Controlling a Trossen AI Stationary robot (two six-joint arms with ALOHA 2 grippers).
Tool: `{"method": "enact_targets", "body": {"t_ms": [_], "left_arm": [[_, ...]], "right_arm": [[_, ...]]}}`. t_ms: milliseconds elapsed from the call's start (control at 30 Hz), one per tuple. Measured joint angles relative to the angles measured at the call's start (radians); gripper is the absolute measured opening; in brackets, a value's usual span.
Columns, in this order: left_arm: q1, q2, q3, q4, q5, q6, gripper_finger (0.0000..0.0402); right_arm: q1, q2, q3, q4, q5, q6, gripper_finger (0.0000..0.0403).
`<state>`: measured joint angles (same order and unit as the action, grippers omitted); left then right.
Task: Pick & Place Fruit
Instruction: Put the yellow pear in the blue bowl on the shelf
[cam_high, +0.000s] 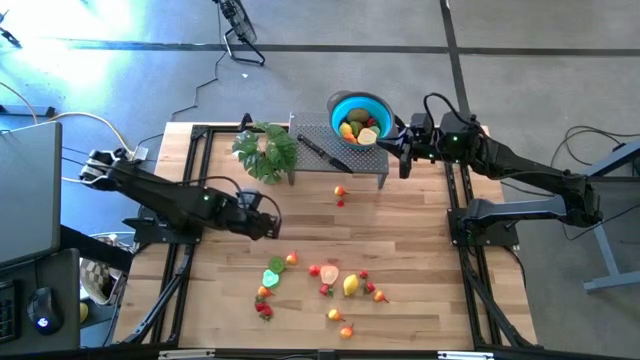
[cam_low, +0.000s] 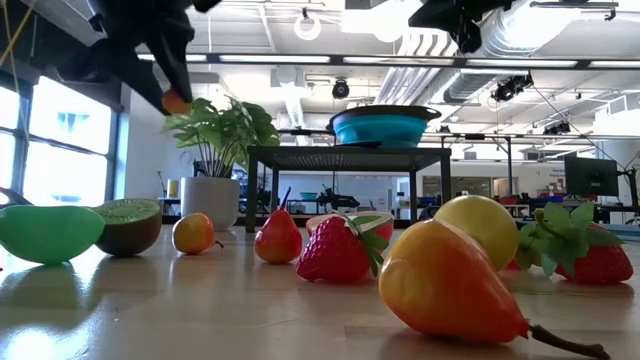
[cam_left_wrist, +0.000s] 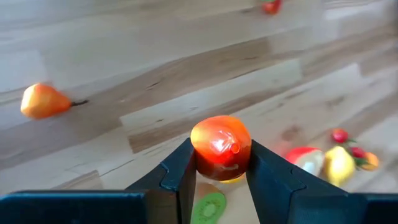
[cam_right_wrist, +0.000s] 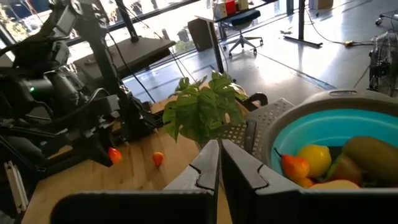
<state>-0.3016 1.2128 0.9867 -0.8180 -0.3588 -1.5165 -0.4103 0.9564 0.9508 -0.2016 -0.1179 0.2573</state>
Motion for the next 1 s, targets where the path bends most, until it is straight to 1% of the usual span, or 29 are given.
{"method": "enact_targets", "body": {"t_ms": [167, 367, 500, 600, 667, 833, 1000], "left_arm": [[0.000, -0.064, 0.000, 0.011, 0.004, 0.047, 0.0116], [0.000, -0.162, 0.000, 0.026, 0.013, 0.055, 0.0116], [0.000, -0.230, -0.001, 0.082, 0.016, 0.106, 0.0116], [0.000, -0.274, -0.001, 0.149, 0.009, 0.159, 0.0116], [0.000, -0.297, -0.001, 0.203, -0.019, 0.207, 0.0116], [0.000, -0.333, -0.001, 0.387, -0.122, 0.388, 0.0116], [0.001, -0.341, -0.001, 0.604, -0.192, 0.595, 0.0116]], "right_arm": [[0.000, 0.000, 0.000, 0.020, -0.017, 0.000, 0.0009], [0.000, 0.000, 0.000, 0.021, -0.017, 0.000, 0.0009], [0.000, 0.000, 0.000, 0.025, -0.037, -0.001, 0.0009], [0.000, 0.000, 0.000, 0.039, -0.056, -0.001, 0.0009], [0.000, 0.000, 0.000, 0.062, -0.084, -0.001, 0.0009], [0.000, 0.000, 0.000, 0.140, -0.176, -0.002, 0.0009], [0.000, 0.000, 0.000, 0.244, -0.207, -0.001, 0.0009]]}}
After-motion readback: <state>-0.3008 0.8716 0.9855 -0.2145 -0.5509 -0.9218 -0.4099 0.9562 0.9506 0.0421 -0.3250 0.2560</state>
